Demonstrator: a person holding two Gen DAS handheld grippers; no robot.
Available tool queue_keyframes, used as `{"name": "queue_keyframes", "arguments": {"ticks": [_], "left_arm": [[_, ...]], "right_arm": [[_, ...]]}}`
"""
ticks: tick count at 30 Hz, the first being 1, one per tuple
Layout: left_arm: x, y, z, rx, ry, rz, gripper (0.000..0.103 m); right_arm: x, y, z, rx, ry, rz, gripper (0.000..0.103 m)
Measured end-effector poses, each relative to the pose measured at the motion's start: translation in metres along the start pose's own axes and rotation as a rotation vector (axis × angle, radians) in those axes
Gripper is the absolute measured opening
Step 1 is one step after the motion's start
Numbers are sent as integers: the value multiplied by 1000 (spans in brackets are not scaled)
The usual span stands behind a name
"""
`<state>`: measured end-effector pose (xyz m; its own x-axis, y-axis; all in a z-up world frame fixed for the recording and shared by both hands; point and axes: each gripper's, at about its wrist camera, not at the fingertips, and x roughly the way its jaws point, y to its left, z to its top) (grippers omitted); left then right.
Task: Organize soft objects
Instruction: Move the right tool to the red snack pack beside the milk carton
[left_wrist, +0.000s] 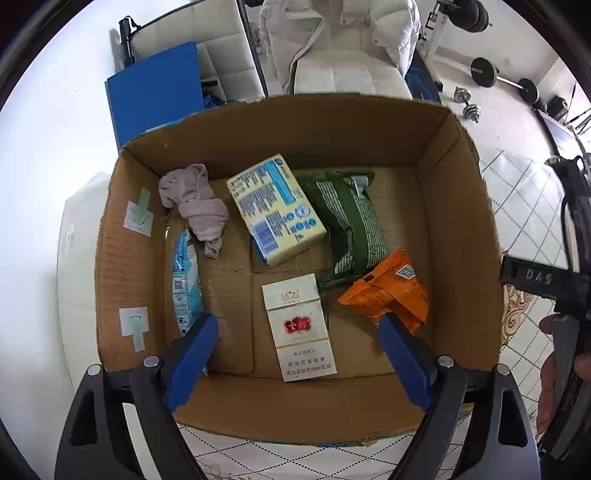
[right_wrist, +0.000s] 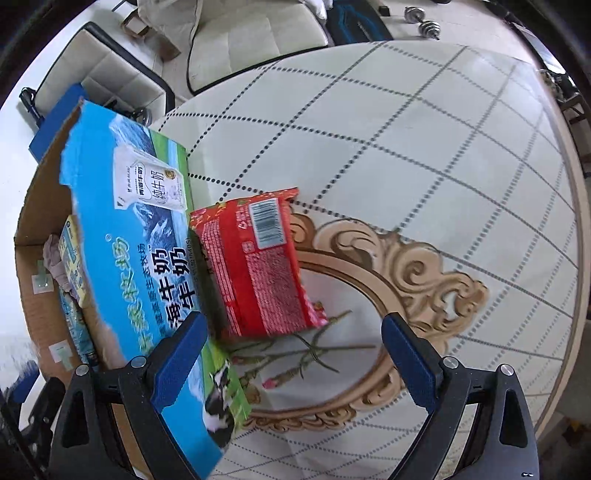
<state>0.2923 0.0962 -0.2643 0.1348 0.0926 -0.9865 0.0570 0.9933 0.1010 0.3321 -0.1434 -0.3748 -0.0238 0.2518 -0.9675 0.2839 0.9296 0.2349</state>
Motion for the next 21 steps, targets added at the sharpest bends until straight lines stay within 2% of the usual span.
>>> {"name": "queue_keyframes", "arguments": {"ticks": [3, 10, 13, 17, 21], "left_arm": [[13, -2, 0, 2, 23, 12, 89], [33, 5, -8, -34, 78, 9, 89], [34, 9, -12, -49, 88, 2, 89], [33, 15, -12, -59, 84, 7, 89], [29, 15, -14, -59, 75, 18, 89]], "right_arm": [[9, -8, 9, 39, 28, 71, 97], [24, -22, 14, 96, 51, 157, 96], [20, -41, 15, 173, 21, 160, 85], [32, -37, 11, 136, 60, 178, 85], [39, -24, 10, 83, 51, 111, 82]]}}
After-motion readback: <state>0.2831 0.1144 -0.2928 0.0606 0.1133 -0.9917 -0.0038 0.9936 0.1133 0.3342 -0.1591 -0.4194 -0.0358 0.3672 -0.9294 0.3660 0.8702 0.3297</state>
